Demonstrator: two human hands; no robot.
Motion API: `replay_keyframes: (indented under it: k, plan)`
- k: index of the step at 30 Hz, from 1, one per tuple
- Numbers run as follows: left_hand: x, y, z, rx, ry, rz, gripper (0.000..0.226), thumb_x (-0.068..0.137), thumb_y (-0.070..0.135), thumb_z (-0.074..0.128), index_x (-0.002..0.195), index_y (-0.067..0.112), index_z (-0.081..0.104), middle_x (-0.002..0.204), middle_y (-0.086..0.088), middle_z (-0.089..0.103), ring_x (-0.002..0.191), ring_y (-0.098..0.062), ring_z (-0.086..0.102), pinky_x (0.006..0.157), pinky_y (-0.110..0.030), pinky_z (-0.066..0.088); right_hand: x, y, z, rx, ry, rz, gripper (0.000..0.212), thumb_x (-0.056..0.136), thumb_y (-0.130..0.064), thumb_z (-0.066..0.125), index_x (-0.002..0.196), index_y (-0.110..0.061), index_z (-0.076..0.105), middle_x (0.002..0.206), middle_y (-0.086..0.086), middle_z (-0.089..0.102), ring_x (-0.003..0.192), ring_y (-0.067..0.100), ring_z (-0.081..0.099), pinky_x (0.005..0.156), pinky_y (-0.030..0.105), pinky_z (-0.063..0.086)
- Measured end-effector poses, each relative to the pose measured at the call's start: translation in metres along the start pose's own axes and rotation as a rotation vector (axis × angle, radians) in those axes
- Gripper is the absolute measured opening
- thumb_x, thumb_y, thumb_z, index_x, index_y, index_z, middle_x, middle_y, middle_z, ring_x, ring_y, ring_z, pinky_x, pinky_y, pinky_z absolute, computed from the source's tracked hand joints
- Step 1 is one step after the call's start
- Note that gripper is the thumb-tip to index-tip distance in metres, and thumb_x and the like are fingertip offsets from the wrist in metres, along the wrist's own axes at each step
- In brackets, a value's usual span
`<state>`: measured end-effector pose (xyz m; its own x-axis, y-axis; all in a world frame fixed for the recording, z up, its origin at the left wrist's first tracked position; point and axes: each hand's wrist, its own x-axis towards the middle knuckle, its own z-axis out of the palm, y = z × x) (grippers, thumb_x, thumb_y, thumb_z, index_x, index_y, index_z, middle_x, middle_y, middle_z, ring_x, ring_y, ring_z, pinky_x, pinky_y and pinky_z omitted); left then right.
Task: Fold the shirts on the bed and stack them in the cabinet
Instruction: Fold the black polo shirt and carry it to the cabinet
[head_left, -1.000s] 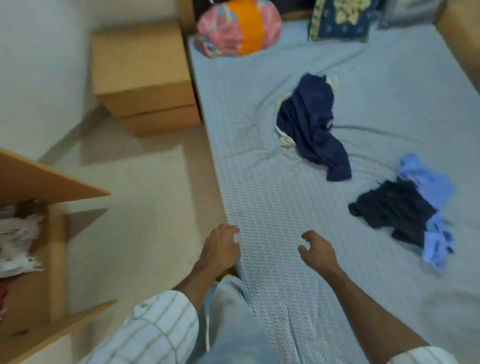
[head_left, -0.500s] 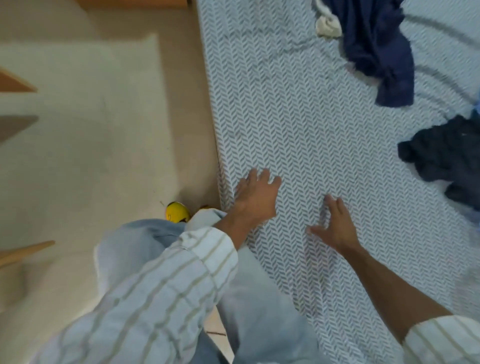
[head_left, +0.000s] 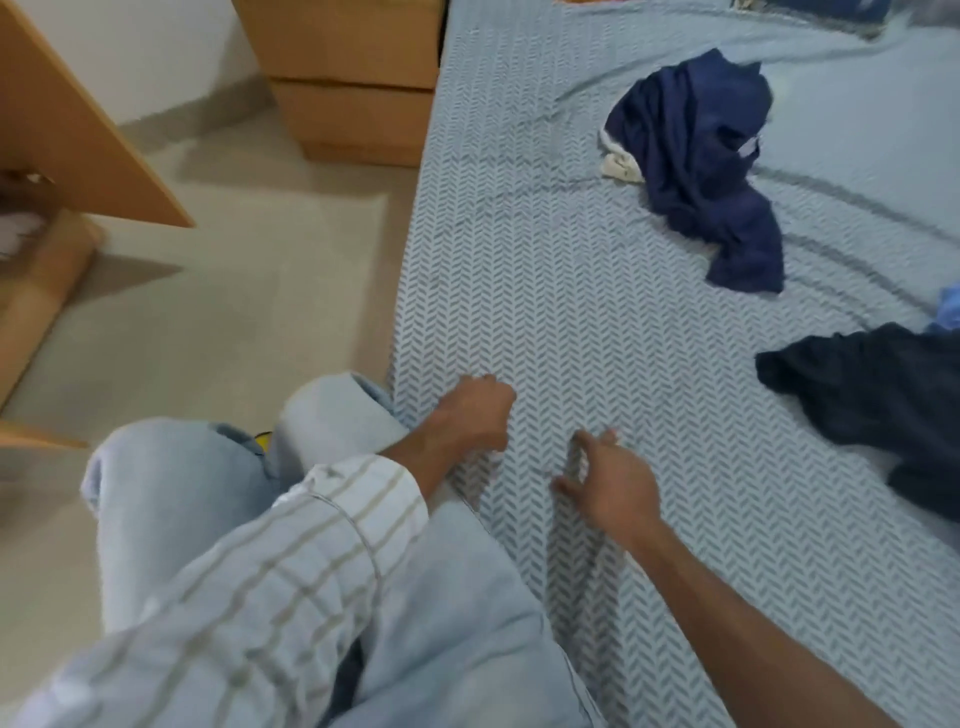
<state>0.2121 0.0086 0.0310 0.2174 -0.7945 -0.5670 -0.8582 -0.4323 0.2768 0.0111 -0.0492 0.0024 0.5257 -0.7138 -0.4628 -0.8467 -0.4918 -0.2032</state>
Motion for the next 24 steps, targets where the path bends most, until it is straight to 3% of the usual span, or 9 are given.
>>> replay_keyframes:
  k: [2, 5, 10, 15, 18, 20, 22, 24]
  plan:
    - [-0.011, 0.031, 0.012, 0.038, 0.004, 0.04, 0.035, 0.081, 0.022, 0.073, 0.11, 0.009, 0.058, 0.114, -0.013, 0.055, 0.111, -0.036, 0.057, 0.091, -0.041, 0.048, -0.011, 0.028, -0.006, 0.116, 0.066, -0.077, 0.05, 0.089, -0.04, 0.066, 0.135, -0.023, 0.054, 0.118, 0.007, 0.066, 0.108, 0.029, 0.063, 0.084, 0.032, 0.047]
    - [-0.012, 0.077, 0.033, 0.034, 0.021, 0.096, 0.04, 0.084, 0.024, 0.071, 0.119, 0.009, 0.06, 0.124, -0.019, 0.054, 0.118, -0.036, 0.054, 0.101, -0.037, 0.039, -0.017, 0.085, -0.016, 0.299, 0.151, -0.027, 0.049, 0.093, -0.035, 0.065, 0.138, -0.018, 0.057, 0.111, 0.005, 0.07, 0.106, 0.023, 0.064, 0.087, 0.025, 0.043]
    - [0.018, 0.129, 0.059, 0.089, 0.008, 0.177, 0.051, 0.08, 0.033, 0.074, 0.125, 0.017, 0.058, 0.123, -0.011, 0.052, 0.117, -0.035, 0.05, 0.092, -0.036, 0.043, -0.011, 0.19, -0.041, 0.355, 0.309, 0.214, 0.056, 0.094, -0.035, 0.062, 0.145, -0.017, 0.048, 0.14, 0.01, 0.055, 0.127, 0.03, 0.052, 0.108, 0.038, 0.04]
    - [0.052, 0.164, 0.07, 0.045, 0.004, 0.262, 0.056, 0.078, 0.031, 0.076, 0.129, 0.02, 0.056, 0.125, -0.007, 0.052, 0.121, -0.029, 0.048, 0.095, -0.038, 0.045, 0.012, 0.261, -0.07, 0.314, 0.431, 0.405, 0.056, 0.094, -0.023, 0.061, 0.145, -0.014, 0.04, 0.146, 0.013, 0.039, 0.126, 0.038, 0.047, 0.098, 0.043, 0.044]
    - [0.064, 0.167, 0.075, 0.11, -0.024, 0.234, 0.08, 0.073, 0.032, 0.08, 0.144, 0.023, 0.044, 0.151, -0.01, 0.036, 0.14, -0.033, 0.034, 0.107, -0.05, 0.041, 0.032, 0.275, -0.08, 0.27, 0.442, 0.462, 0.069, 0.096, -0.022, 0.06, 0.155, -0.022, 0.025, 0.155, 0.012, 0.028, 0.132, 0.04, 0.04, 0.097, 0.048, 0.046]
    - [0.07, 0.165, 0.077, 0.145, -0.072, 0.214, 0.094, 0.075, 0.034, 0.081, 0.154, 0.026, 0.03, 0.165, -0.009, 0.016, 0.15, -0.033, 0.019, 0.114, -0.053, 0.035, 0.046, 0.277, -0.084, 0.218, 0.379, 0.492, 0.073, 0.097, -0.027, 0.059, 0.158, -0.027, 0.018, 0.151, 0.013, 0.034, 0.129, 0.04, 0.043, 0.095, 0.049, 0.047]
    - [0.071, 0.167, 0.075, 0.179, -0.112, 0.21, 0.099, 0.079, 0.033, 0.08, 0.158, 0.025, 0.021, 0.167, -0.009, 0.005, 0.153, -0.033, 0.011, 0.117, -0.053, 0.03, 0.054, 0.276, -0.088, 0.204, 0.375, 0.523, 0.055, 0.097, -0.027, 0.057, 0.149, -0.024, 0.04, 0.134, 0.016, 0.052, 0.115, 0.04, 0.054, 0.087, 0.045, 0.05]
    - [0.074, 0.166, 0.072, 0.186, -0.13, 0.21, 0.095, 0.082, 0.032, 0.077, 0.158, 0.024, 0.021, 0.167, -0.01, 0.003, 0.153, -0.033, 0.011, 0.118, -0.051, 0.029, 0.059, 0.262, -0.088, 0.263, 0.409, 0.503, 0.029, 0.095, -0.021, 0.054, 0.121, -0.017, 0.065, 0.113, 0.017, 0.065, 0.098, 0.037, 0.06, 0.079, 0.038, 0.05]
